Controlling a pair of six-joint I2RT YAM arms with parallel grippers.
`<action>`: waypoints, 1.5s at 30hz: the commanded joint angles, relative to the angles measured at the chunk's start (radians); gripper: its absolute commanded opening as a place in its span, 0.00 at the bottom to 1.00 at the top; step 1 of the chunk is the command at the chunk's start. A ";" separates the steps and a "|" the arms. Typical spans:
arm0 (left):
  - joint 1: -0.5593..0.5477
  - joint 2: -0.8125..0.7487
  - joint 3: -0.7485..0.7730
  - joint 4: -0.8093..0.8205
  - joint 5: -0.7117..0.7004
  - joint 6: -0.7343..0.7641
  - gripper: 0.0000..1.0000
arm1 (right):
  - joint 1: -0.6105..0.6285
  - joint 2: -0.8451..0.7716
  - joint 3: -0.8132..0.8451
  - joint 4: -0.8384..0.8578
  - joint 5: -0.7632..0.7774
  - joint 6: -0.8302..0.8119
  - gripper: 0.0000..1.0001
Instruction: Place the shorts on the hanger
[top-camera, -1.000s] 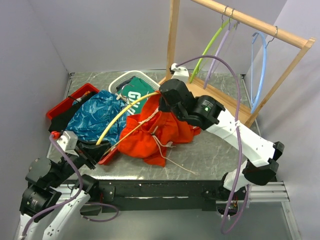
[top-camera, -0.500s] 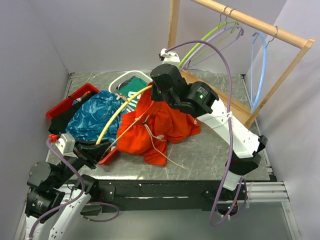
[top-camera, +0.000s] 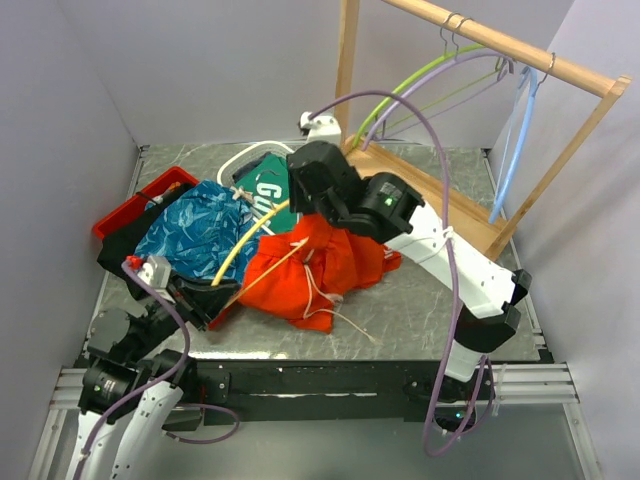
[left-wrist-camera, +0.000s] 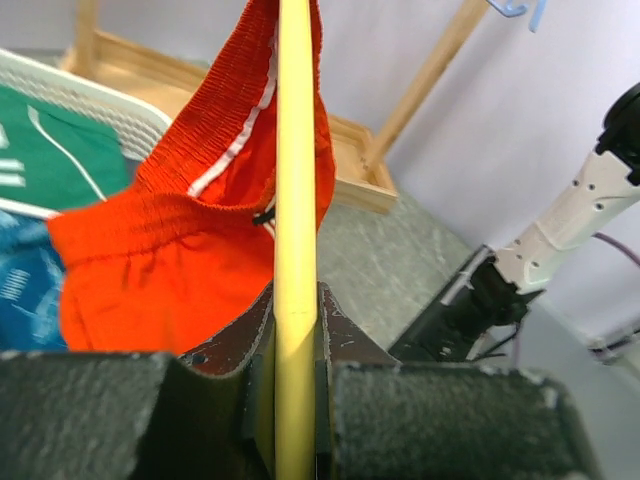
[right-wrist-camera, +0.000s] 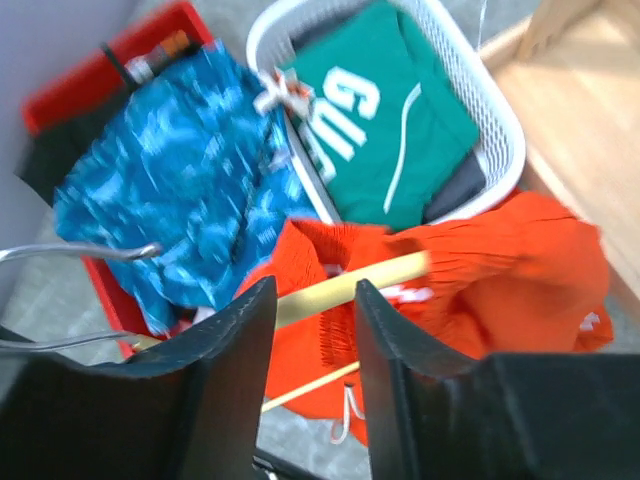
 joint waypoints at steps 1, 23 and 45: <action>0.020 -0.054 -0.022 0.192 0.044 -0.101 0.01 | 0.007 -0.075 -0.118 0.032 0.046 0.041 0.51; 0.008 -0.015 -0.051 0.239 0.144 -0.103 0.01 | -0.155 -0.750 -0.989 0.504 -0.079 -0.009 0.66; 0.004 0.212 0.095 0.097 0.300 0.107 0.01 | -0.159 -0.868 -1.104 0.512 -0.142 -0.180 0.65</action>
